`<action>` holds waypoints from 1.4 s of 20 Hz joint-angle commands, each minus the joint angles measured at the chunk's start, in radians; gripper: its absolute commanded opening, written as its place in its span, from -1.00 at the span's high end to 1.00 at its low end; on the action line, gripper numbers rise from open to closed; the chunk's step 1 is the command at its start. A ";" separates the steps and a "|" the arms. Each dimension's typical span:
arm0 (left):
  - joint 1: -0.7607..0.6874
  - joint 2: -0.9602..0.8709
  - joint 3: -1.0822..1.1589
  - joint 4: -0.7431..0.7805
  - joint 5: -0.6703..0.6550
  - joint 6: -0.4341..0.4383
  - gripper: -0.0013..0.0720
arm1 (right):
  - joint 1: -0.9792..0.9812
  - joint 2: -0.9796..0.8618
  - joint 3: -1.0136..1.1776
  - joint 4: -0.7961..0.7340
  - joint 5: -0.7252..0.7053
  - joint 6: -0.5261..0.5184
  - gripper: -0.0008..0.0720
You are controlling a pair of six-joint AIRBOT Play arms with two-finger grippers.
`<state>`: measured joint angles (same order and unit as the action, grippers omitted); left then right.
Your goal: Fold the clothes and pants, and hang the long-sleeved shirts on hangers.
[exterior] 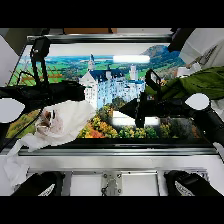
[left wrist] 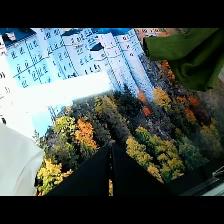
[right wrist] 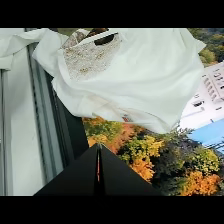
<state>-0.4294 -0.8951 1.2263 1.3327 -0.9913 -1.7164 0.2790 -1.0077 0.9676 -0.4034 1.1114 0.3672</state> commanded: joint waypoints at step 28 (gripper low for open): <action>0.531 -0.001 -0.220 0.193 -0.162 0.063 -0.78 | 0.001 0.000 0.000 0.000 0.000 0.000 0.93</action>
<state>-0.0124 -0.8951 1.1164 1.4624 -1.1339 -1.6627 0.2790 -1.0077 0.9676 -0.4034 1.1114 0.3672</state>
